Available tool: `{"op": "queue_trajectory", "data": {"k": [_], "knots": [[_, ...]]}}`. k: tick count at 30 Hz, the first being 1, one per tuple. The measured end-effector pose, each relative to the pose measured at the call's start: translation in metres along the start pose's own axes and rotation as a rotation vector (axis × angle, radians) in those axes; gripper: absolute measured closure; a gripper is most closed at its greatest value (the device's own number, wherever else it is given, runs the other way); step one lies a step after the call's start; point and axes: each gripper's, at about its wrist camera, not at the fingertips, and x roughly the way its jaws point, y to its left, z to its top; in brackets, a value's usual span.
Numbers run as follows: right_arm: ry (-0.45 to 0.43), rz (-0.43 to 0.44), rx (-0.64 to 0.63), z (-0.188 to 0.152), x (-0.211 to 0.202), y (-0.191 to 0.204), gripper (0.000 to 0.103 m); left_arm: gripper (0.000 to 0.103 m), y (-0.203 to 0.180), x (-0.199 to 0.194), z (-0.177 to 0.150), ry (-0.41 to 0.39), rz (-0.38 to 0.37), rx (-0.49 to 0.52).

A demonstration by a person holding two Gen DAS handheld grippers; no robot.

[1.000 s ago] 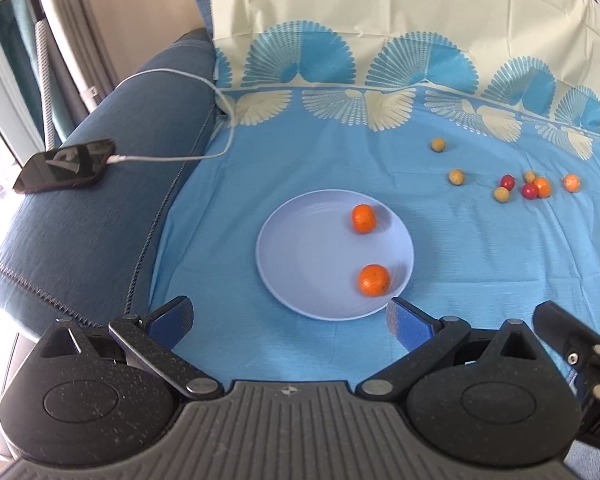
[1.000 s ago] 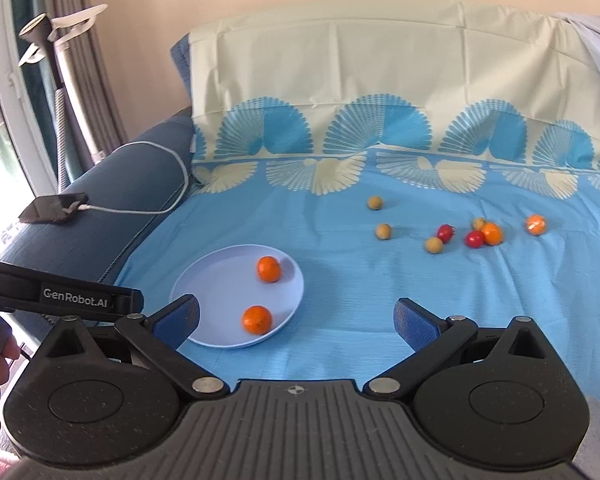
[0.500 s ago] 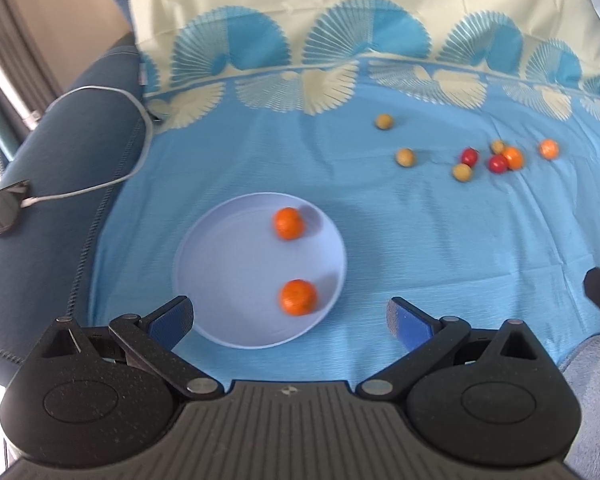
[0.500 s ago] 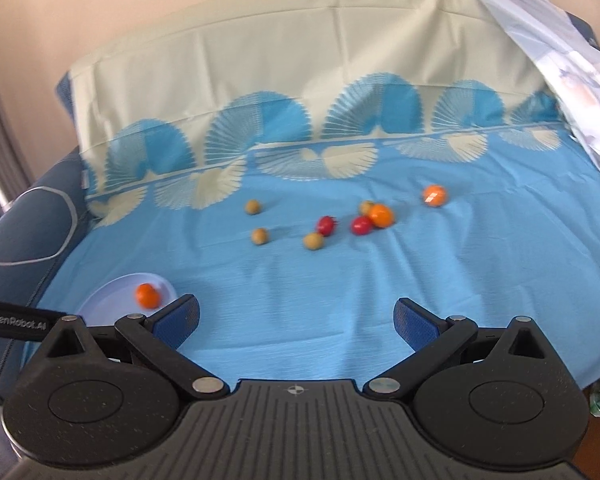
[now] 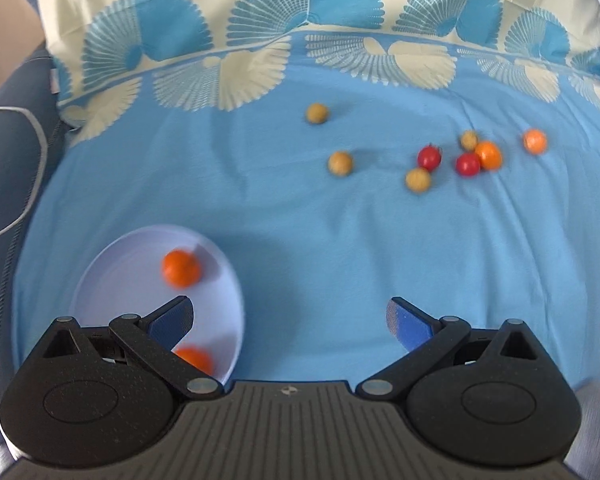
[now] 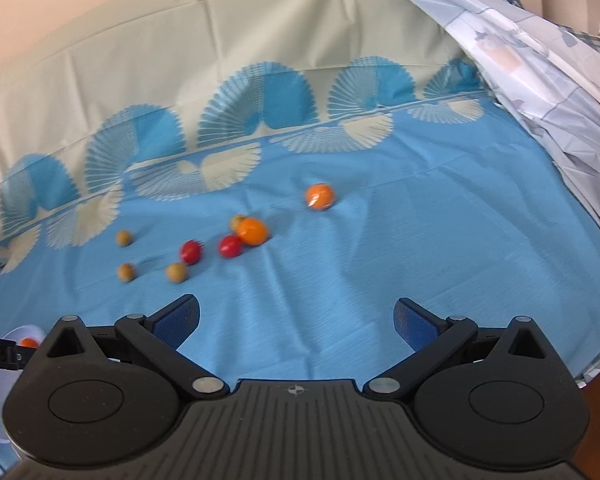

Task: Organize fruits
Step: 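Grasp the bagged orange with the right gripper while the left grasps a longan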

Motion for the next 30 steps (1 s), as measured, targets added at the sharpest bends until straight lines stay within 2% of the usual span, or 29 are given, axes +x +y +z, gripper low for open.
{"op": "queue_trajectory", "data": {"k": [9,14,16,20,23,24,28,30], "knots": [[-0.022,-0.073,-0.013,0.035,0.090,-0.026,0.001,0.000,-0.029,0.093,0.067,0.006,-0.018,-0.018],[-0.052,-0.096,-0.103,0.057,0.162,-0.018,0.001,0.000,-0.029,0.143,0.092,0.018,-0.012,-0.039],[-0.031,-0.106,-0.139,0.063,0.194,-0.011,0.001,0.000,-0.027,0.156,0.100,0.015,-0.008,-0.042],[0.014,-0.081,-0.142,0.076,0.250,-0.009,0.001,0.000,-0.025,0.184,0.111,0.061,-0.010,-0.043],[0.085,-0.068,-0.157,0.072,0.284,-0.009,0.000,0.000,-0.014,0.189,0.114,0.069,-0.062,-0.101],[0.015,-0.067,-0.177,0.067,0.281,-0.007,0.001,0.000,-0.014,0.190,0.114,0.070,-0.061,-0.095],[-0.011,-0.057,-0.181,0.063,0.282,-0.009,0.001,0.001,-0.019,0.185,0.114,0.061,-0.036,-0.091],[-0.012,-0.061,-0.189,0.064,0.282,-0.007,0.001,0.018,-0.021,0.177,0.112,0.045,-0.058,-0.096]]}}
